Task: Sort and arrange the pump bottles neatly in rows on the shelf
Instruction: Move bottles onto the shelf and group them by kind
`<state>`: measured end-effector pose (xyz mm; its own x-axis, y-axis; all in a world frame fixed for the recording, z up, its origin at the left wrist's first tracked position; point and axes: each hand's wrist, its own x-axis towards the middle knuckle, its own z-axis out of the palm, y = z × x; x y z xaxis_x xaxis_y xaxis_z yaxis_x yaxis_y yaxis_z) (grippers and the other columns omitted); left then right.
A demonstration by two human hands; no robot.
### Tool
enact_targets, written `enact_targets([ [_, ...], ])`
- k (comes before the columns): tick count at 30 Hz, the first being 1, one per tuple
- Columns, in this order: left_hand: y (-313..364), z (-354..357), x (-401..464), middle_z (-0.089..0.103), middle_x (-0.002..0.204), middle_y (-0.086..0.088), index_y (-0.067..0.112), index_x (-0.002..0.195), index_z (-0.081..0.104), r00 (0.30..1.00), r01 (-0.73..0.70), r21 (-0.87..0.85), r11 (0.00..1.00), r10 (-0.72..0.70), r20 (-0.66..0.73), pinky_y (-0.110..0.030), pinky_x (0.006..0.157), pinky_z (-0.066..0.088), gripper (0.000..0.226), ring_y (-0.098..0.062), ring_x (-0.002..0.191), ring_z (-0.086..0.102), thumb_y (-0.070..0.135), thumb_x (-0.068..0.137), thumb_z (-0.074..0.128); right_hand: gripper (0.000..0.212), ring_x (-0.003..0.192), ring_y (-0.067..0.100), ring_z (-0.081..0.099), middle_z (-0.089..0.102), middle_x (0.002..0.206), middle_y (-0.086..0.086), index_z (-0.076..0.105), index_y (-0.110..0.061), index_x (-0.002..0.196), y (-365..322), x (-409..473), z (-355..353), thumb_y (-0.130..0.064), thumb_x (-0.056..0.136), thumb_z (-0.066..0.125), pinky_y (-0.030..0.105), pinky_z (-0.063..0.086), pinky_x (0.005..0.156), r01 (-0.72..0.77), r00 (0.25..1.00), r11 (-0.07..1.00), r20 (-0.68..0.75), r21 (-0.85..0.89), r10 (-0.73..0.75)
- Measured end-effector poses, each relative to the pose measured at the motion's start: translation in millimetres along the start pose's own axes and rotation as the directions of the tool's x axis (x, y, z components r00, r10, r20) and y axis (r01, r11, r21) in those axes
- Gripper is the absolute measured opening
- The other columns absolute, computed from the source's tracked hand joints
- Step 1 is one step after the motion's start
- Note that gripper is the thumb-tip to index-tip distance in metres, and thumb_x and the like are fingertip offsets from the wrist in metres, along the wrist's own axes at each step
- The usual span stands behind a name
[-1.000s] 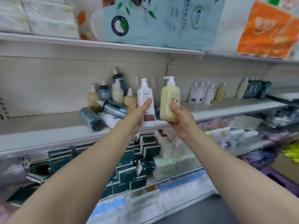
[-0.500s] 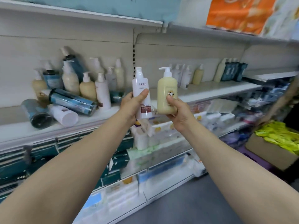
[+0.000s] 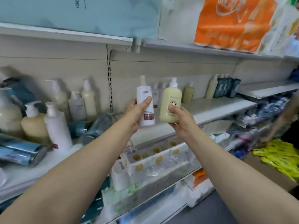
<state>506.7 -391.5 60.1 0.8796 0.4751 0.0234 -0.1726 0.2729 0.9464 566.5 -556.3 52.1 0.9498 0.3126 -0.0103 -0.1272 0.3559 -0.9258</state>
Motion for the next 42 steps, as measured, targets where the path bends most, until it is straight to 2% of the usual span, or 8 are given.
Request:
enact_targets([
  [3, 4.7, 20.1, 46.9, 0.074, 0.092, -0.006, 0.016, 0.102, 0.063, 0.999, -0.031, 0.005, 0.999, 0.031, -0.024, -0.036, 0.062, 0.06, 0.024, -0.017, 0.068, 0.073, 0.025, 0.085, 0.077, 0.038, 0.082, 0.016, 0.07, 0.074, 0.094, 0.002, 0.066, -0.01, 0.12, -10.8, 49.8, -4.3, -0.008, 0.083, 0.075, 0.03, 0.055, 0.069, 0.021, 1.0, 1.0, 0.017, -0.008, -0.021],
  [8, -7.9, 51.0, 101.6, 0.075, 0.105, -0.012, 0.009, 0.112, 0.065, 0.999, -0.032, -0.013, 0.999, 0.031, -0.021, -0.058, 0.082, 0.058, 0.049, -0.035, 0.092, 0.073, 0.032, 0.074, 0.086, 0.037, 0.089, 0.019, 0.071, 0.074, 0.101, 0.005, 0.065, -0.009, 0.12, -16.2, 114.1, -24.5, -0.004, 0.084, 0.074, 0.033, 0.058, 0.073, 0.009, 0.999, 0.998, 0.049, 0.055, -0.012],
  [14, -49.3, 93.9, 134.5, 0.076, 0.084, 0.003, 0.019, 0.094, 0.06, 0.997, 0.004, 0.005, 1.0, -0.004, -0.082, -0.042, 0.077, 0.06, 0.022, -0.013, 0.071, 0.074, 0.023, 0.084, 0.079, 0.034, 0.083, 0.02, 0.071, 0.073, 0.095, 0.006, 0.064, -0.01, 0.116, -12.5, 165.8, -73.7, 0.002, 0.085, 0.07, 0.034, 0.057, 0.071, -0.06, 0.997, 0.993, 0.061, 0.097, 0.054],
  [19, -72.9, 137.5, 146.9, 0.075, 0.106, -0.007, 0.012, 0.116, 0.066, 0.981, -0.008, 0.006, 1.0, 0.009, -0.196, -0.049, 0.084, 0.06, 0.047, -0.026, 0.091, 0.074, 0.031, 0.077, 0.085, 0.029, 0.081, 0.021, 0.069, 0.071, 0.093, 0.007, 0.064, -0.012, 0.107, -20.4, 207.4, -126.0, 0.008, 0.085, 0.066, 0.033, 0.057, 0.068, -0.111, 0.99, 0.992, 0.092, 0.067, 0.104],
  [24, -96.4, 194.6, 154.6, 0.073, 0.113, -0.01, 0.007, 0.126, 0.056, 0.969, -0.046, -0.035, 0.998, 0.036, -0.243, -0.04, 0.067, 0.062, 0.053, -0.023, 0.083, 0.076, 0.025, 0.082, 0.08, 0.031, 0.079, 0.019, 0.067, 0.069, 0.091, 0.004, 0.062, -0.012, 0.104, -35.2, 241.6, -184.4, 0.009, 0.082, 0.068, 0.031, 0.056, 0.059, -0.077, 0.987, 0.997, 0.14, -0.007, 0.078],
  [28, -123.0, 232.1, 151.3, 0.074, 0.108, -0.007, 0.013, 0.122, 0.061, 0.959, -0.041, -0.013, 0.999, 0.036, -0.28, -0.049, 0.088, 0.058, 0.05, -0.026, 0.094, 0.073, 0.032, 0.081, 0.081, 0.048, 0.085, 0.022, 0.069, 0.073, 0.095, 0.004, 0.062, -0.007, 0.122, -35.0, 256.3, -222.1, 0.006, 0.077, 0.073, 0.032, 0.056, 0.065, -0.088, 0.985, 0.996, 0.148, -0.033, 0.092],
  [36, -145.1, 267.6, 161.9, 0.073, 0.111, -0.003, 0.014, 0.127, 0.058, 0.953, -0.043, -0.002, 0.999, 0.04, -0.302, -0.034, 0.07, 0.058, 0.05, -0.016, 0.086, 0.073, 0.029, 0.084, 0.078, 0.073, 0.101, 0.03, 0.072, 0.073, 0.114, 0.011, 0.055, -0.011, 0.131, -29.5, 285.0, -248.6, 0.002, 0.065, 0.083, 0.049, 0.059, 0.088, -0.118, 0.981, 0.992, 0.149, -0.049, 0.124],
  [42, -152.1, 273.1, 187.4, 0.072, 0.116, -0.004, 0.015, 0.128, 0.058, 0.956, -0.056, 0.001, 0.998, 0.054, -0.289, -0.045, 0.084, 0.059, 0.054, -0.021, 0.097, 0.072, 0.03, 0.081, 0.08, 0.075, 0.102, 0.03, 0.072, 0.072, 0.117, 0.011, 0.052, -0.012, 0.134, -20.4, 310.1, -246.8, 0.007, 0.068, 0.082, 0.052, 0.058, 0.09, -0.127, 0.975, 0.991, 0.175, -0.051, 0.134],
])
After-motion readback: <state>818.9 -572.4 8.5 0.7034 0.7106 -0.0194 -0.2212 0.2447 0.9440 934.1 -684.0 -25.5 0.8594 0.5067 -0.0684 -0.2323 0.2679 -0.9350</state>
